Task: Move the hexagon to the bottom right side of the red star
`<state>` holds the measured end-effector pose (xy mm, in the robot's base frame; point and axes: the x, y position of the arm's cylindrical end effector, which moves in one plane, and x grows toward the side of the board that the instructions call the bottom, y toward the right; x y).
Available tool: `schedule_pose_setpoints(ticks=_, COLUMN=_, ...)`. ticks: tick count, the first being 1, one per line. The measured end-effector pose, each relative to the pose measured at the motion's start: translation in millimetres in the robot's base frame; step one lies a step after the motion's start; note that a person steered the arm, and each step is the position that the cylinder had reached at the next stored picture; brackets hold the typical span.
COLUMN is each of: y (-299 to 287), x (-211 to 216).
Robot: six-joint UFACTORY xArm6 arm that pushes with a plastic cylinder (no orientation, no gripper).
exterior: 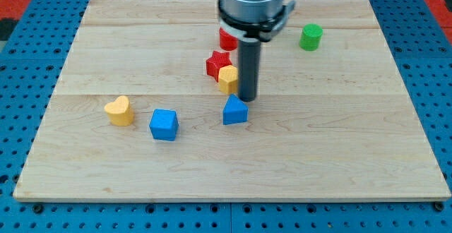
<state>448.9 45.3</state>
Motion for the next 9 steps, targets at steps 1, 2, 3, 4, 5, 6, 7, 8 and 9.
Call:
schedule_pose_setpoints(ticks=1, y=35.1, x=-12.5)
schedule_pose_setpoints(ticks=2, y=25.6, x=-57.6)
schedule_pose_setpoints(ticks=3, y=-23.9, x=-52.4)
schedule_pose_setpoints(ticks=4, y=-50.0, x=-15.0)
schedule_pose_setpoints(ticks=5, y=-22.2, x=-13.0)
schedule_pose_setpoints(ticks=6, y=27.6, x=-31.2)
schedule_pose_setpoints(ticks=7, y=-10.1, x=5.5)
schedule_pose_setpoints(ticks=8, y=-49.1, x=19.3)
schedule_pose_setpoints(ticks=9, y=-56.2, x=50.5)
